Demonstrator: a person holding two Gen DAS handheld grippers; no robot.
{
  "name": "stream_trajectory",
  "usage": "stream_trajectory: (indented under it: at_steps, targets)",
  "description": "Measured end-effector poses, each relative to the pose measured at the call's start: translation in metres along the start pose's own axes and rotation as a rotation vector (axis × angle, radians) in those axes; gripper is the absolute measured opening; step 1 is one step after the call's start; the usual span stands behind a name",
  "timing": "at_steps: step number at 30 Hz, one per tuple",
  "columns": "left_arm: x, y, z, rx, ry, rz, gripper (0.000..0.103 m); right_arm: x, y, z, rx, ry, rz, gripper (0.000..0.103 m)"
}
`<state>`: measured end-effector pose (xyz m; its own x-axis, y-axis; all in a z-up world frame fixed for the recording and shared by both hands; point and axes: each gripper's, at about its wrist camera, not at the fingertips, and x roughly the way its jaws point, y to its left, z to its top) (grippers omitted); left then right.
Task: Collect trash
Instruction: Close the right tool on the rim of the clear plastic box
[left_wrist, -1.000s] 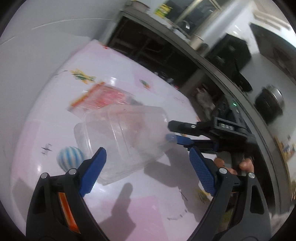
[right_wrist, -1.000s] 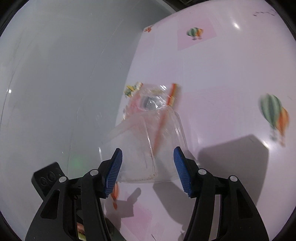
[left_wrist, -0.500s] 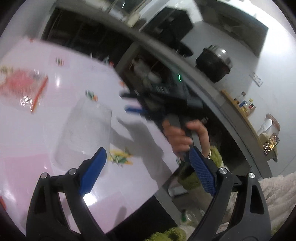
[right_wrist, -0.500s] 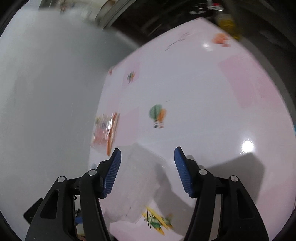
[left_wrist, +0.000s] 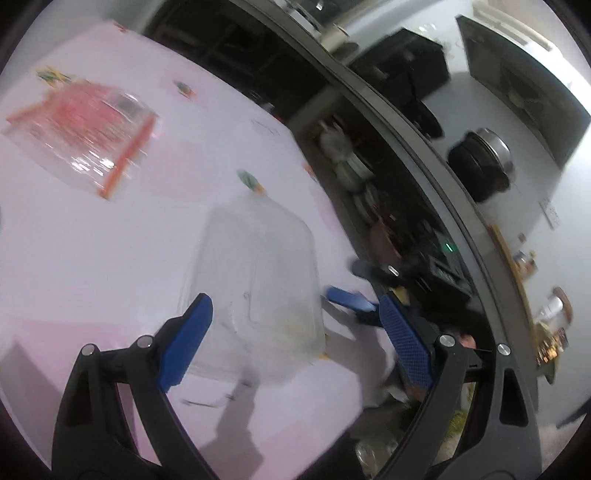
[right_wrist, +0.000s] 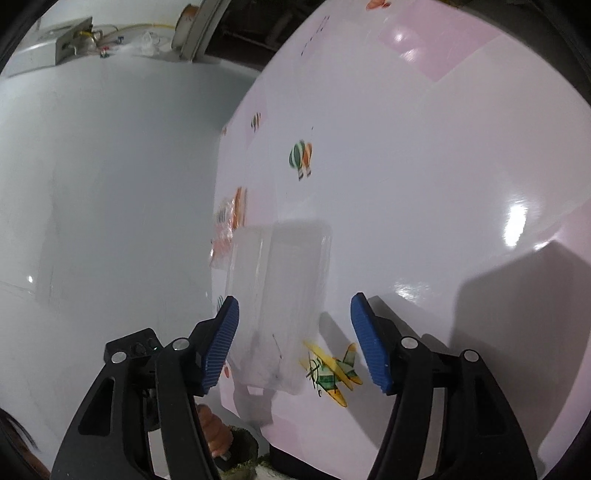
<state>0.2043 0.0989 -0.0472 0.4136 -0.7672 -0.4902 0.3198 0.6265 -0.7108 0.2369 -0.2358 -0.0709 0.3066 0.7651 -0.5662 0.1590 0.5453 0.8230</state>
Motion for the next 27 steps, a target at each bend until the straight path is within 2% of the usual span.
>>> stream_trajectory:
  at_steps: [3, 6, 10, 12, 15, 16, 21, 27]
  targets:
    - [0.008, -0.009, -0.012, 0.039, 0.038, 0.004, 0.088, 0.004, 0.01, -0.002, -0.032, 0.01, -0.045, 0.065]
    - [-0.002, -0.011, -0.016, 0.08, 0.01, 0.1, 0.088, 0.001, 0.026, -0.003, -0.084, -0.009, -0.102, 0.071]
    - [-0.016, -0.012, -0.013, 0.172, -0.022, 0.448, 0.088, 0.014, 0.059, -0.006, -0.192, -0.043, -0.23, 0.08]
    - [-0.017, -0.01, -0.01, 0.215, -0.034, 0.582, 0.088, 0.022, 0.071, -0.009, -0.251, -0.052, -0.312, 0.081]
    - [-0.023, -0.001, -0.008, 0.245, -0.041, 0.704, 0.088, 0.041, 0.095, -0.016, -0.37, -0.068, -0.459, 0.081]
    - [-0.026, 0.003, -0.007, 0.248, -0.044, 0.741, 0.088, 0.047, 0.101, -0.018, -0.396, -0.067, -0.483, 0.081]
    - [-0.036, 0.016, -0.002, 0.252, -0.06, 0.826, 0.088, 0.068, 0.115, -0.02, -0.46, -0.07, -0.566, 0.083]
    - [-0.042, 0.017, 0.0, 0.238, -0.072, 0.861, 0.088, 0.081, 0.118, -0.02, -0.494, -0.077, -0.639, 0.086]
